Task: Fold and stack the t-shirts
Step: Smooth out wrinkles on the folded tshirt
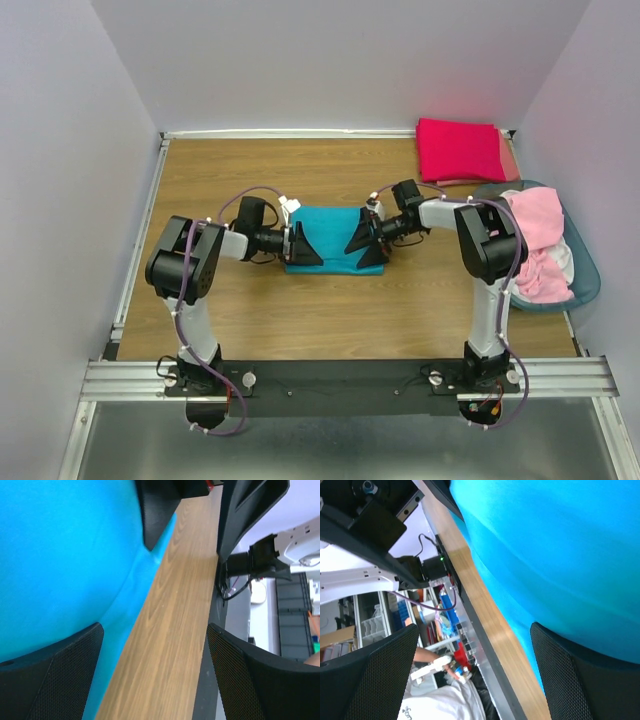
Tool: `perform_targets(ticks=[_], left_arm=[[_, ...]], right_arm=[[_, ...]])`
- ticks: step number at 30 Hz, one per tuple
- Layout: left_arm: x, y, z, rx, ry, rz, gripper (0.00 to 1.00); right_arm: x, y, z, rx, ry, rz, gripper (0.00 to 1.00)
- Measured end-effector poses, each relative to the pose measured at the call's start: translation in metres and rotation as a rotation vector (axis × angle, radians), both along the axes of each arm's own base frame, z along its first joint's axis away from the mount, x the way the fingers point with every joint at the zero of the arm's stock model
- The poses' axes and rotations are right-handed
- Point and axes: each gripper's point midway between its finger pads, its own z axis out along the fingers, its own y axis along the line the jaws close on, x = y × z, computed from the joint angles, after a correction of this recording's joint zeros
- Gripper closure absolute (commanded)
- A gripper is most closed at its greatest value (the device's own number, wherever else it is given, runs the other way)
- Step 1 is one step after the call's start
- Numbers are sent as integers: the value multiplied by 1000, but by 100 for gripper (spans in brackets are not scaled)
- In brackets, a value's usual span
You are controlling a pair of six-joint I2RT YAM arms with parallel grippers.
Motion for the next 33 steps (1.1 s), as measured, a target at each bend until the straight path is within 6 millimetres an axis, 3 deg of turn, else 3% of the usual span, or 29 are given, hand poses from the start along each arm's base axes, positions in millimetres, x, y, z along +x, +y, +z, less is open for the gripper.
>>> perform_targets(ticks=[7, 13, 16, 20, 26, 33], left_arm=[[5, 13, 8, 9, -31, 25, 7], [-19, -8, 65, -32, -203, -63, 6], [-33, -23, 76, -52, -248, -119, 7], [-37, -26, 49, -34, -150, -117, 7], [-38, -20, 2, 13, -2, -96, 6], [-18, -5, -2, -24, 28, -66, 6]], right_arm=[[20, -15, 14, -12, -66, -29, 0], [14, -3, 66, 48, -177, 3, 0], [-1, 14, 72, 70, -166, 52, 0], [-30, 34, 54, 71, -74, 112, 0], [-30, 36, 12, 35, 25, 104, 0], [-25, 24, 4, 65, 11, 87, 0]])
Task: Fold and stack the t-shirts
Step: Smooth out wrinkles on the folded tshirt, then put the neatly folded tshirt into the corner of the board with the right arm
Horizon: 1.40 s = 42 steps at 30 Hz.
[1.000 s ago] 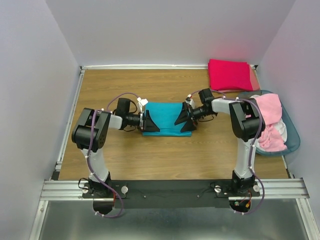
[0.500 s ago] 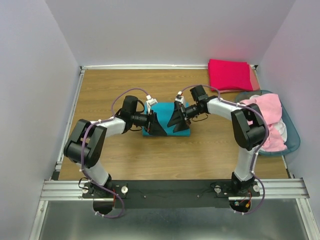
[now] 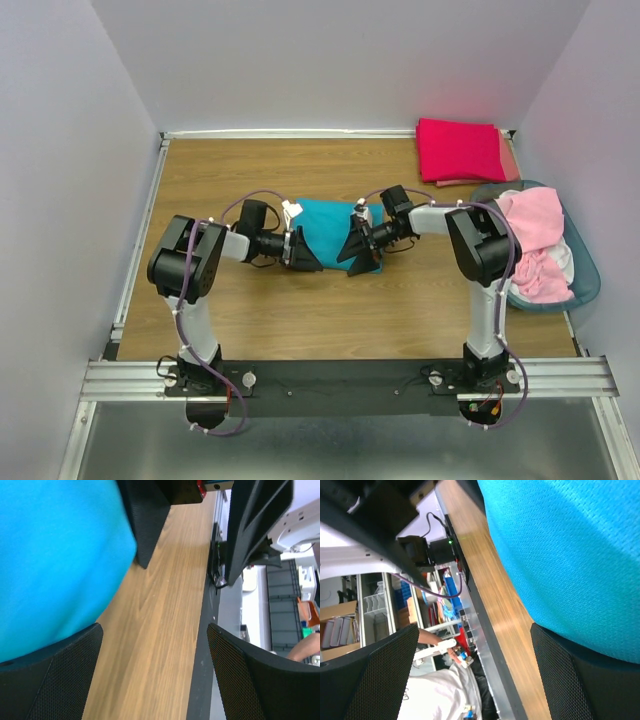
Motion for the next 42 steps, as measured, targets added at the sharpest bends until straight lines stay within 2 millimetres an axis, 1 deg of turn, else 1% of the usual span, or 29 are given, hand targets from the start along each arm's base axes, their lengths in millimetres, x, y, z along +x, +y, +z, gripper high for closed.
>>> perform_targets(ticks=[2, 4, 6, 12, 13, 15, 16, 17, 19, 20, 22, 23, 24, 25, 27, 29, 31, 34, 36, 37, 39, 42], left_arm=[[9, 11, 0, -10, -6, 25, 6], [14, 18, 0, -17, -19, 37, 6], [14, 22, 0, -20, -33, 35, 6], [4, 27, 0, -7, -86, 21, 6], [2, 27, 2, -2, -90, 15, 6], [-3, 26, 7, 17, -104, 10, 6], [-6, 23, 13, 20, -120, 0, 6], [-10, 17, 22, 23, -157, -18, 6], [-16, 2, 41, 9, -226, -60, 6], [-20, -10, 53, -4, -263, -89, 6], [-26, -33, 70, -33, -320, -137, 6], [-27, -43, 74, -42, -331, -150, 6], [-26, -47, 76, -44, -331, -148, 6], [-24, -57, 75, -49, -320, -150, 6], [-18, -67, 68, -43, -293, -138, 6], [-9, -77, 54, -29, -239, -115, 6], [-3, -83, 39, -10, -184, -90, 6], [6, -89, 20, 11, -116, -59, 6], [10, -90, 7, 25, -74, -39, 6], [11, -90, 4, 24, -56, -35, 6], [16, -88, 5, 16, -45, -15, 6], [21, -85, 6, 10, -30, 10, 6]], right_arm=[[3, -6, 0, 17, -7, -11, 0], [6, -14, 0, 37, -12, -25, 0], [7, -20, 0, 43, -16, -36, 0], [4, -27, 1, 25, -42, -25, 0], [4, -28, 0, 17, -51, -22, 0], [5, -28, 6, 11, -44, -18, 0], [6, -27, 9, 12, -47, -17, 0], [8, -27, 16, 15, -56, -16, 0], [12, -26, 34, 28, -98, -15, 0], [13, -25, 43, 34, -121, -16, 0], [16, -26, 68, 56, -191, -20, 0], [16, -27, 79, 66, -221, -24, 0], [16, -29, 90, 75, -248, -28, 0], [17, -31, 96, 79, -268, -34, 0], [18, -36, 101, 76, -284, -52, 0], [23, -44, 98, 56, -280, -81, 0], [32, -55, 88, 23, -265, -120, 0], [39, -63, 79, 2, -243, -149, 0], [40, -64, 73, -5, -222, -152, 0], [39, -64, 66, -12, -202, -149, 0], [35, -65, 54, -26, -170, -147, 0], [23, -68, 27, -60, -91, -141, 0]])
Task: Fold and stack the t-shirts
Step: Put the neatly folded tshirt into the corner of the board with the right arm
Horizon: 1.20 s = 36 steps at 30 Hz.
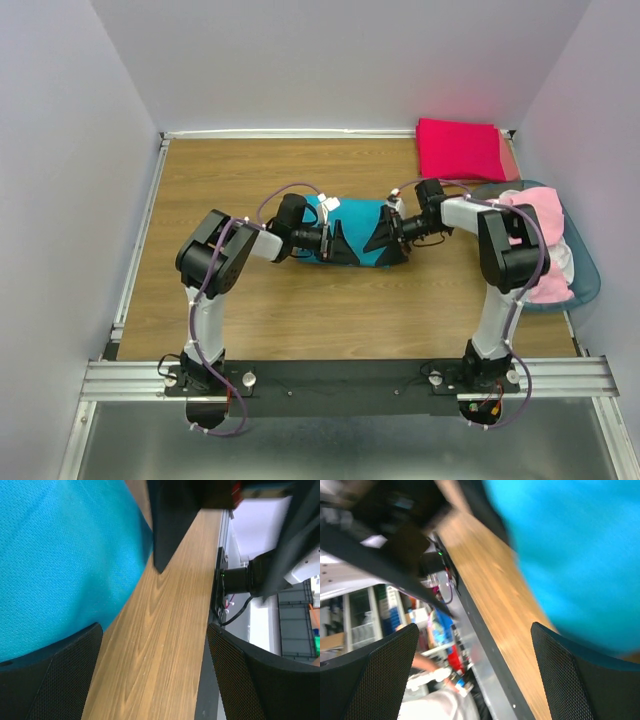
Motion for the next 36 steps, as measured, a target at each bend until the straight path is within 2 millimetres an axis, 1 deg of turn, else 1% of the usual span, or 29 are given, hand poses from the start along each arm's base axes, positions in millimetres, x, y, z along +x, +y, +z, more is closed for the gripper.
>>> perform_targets(ticks=[2, 4, 6, 13, 15, 17, 20, 21, 22, 23, 24, 25, 26, 27, 28, 29, 30, 31, 32, 34, 35, 36], left_arm=[[3, 4, 0, -4, 6, 17, 6], [7, 10, -1, -11, 10, 38, 6], [9, 14, -1, -16, 10, 52, 6], [10, 28, 2, -20, 4, 87, 6], [9, 32, 7, -21, -6, 92, 6], [8, 35, 19, -26, -36, 91, 6], [14, 38, 52, -31, -173, 80, 6], [22, 37, 72, -29, -260, 80, 6], [26, 37, 80, -29, -303, 78, 6], [38, 36, 108, -33, -413, 90, 6], [45, 36, 128, -29, -497, 100, 6], [52, 37, 143, -8, -593, 105, 6], [60, 37, 160, 5, -681, 115, 7], [67, 37, 176, 36, -785, 127, 10], [71, 36, 187, 65, -873, 128, 14], [73, 34, 193, 99, -951, 126, 21], [73, 31, 196, 133, -1016, 119, 24], [69, 25, 196, 168, -1077, 101, 27], [64, 20, 192, 206, -1131, 75, 33], [55, 10, 177, 278, -1211, 25, 40], [46, 3, 166, 315, -1252, -17, 47], [37, -3, 152, 349, -1279, -63, 49]], right_arm=[[-4, -2, -18, -22, 58, 0, 0], [-7, -3, -33, -37, 104, -1, 0], [-7, -2, -33, -26, 123, 2, 0], [13, 3, -33, -37, 88, 5, 0], [16, 3, -32, -36, 68, 9, 0], [18, 3, -28, -33, 43, 19, 0], [22, 2, -10, -29, -17, 23, 0], [25, 2, 1, -28, -53, 23, 0], [30, 2, 9, -34, -90, 20, 0], [36, 2, 26, -36, -154, 15, 0], [40, 2, 35, -41, -193, 10, 0], [45, 0, 42, -62, -233, 0, 0], [50, -2, 54, -88, -292, -16, 0], [52, -4, 57, -106, -315, -25, 0], [57, -8, 59, -146, -346, -45, 0], [60, -12, 60, -183, -366, -66, 0], [63, -16, 58, -219, -378, -87, 0], [69, -23, 54, -265, -389, -117, 0], [72, -28, 50, -300, -392, -141, 0], [77, -41, 39, -368, -377, -189, 0], [79, -48, 33, -399, -365, -215, 0], [80, -54, 28, -425, -352, -237, 0]])
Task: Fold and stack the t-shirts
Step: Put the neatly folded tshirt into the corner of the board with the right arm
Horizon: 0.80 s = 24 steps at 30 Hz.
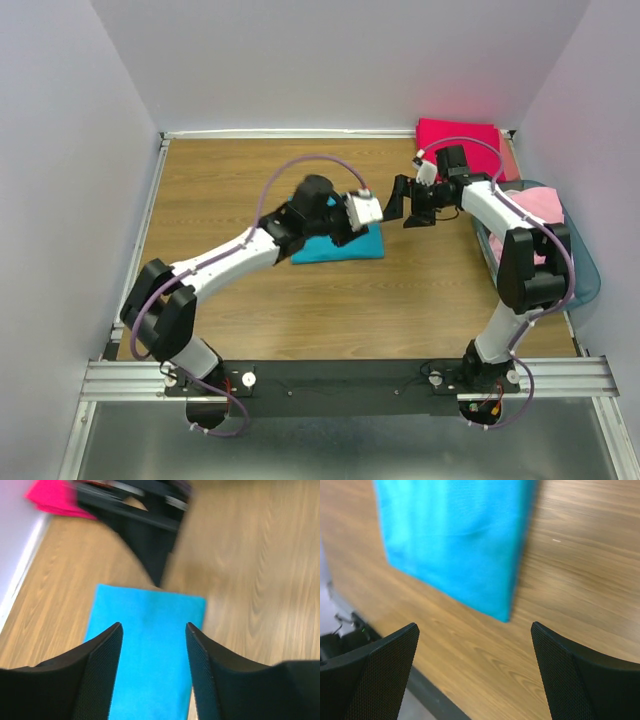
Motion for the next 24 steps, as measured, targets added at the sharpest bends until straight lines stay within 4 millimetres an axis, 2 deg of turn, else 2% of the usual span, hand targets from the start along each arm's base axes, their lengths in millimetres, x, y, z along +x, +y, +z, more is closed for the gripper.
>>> perform_targets(ticks=[2, 3, 5, 10, 18, 24], left_arm=[[-21, -14, -31, 108, -38, -57, 53], [-25, -17, -42, 147, -54, -70, 53], [-31, -25, -61, 210, -75, -92, 57], [-40, -39, -103, 321, -102, -140, 57], [-43, -56, -143, 392, -122, -203, 57], [-32, -68, -156, 413, -154, -226, 57]], right_arm=[[1, -10, -7, -31, 13, -41, 0], [2, -13, -10, -42, 18, -58, 0], [2, -18, -14, -57, 26, -79, 0], [2, -20, -18, -69, 42, -107, 0], [5, -20, -19, -60, 47, -127, 0], [5, -21, -22, -57, 61, -142, 0]])
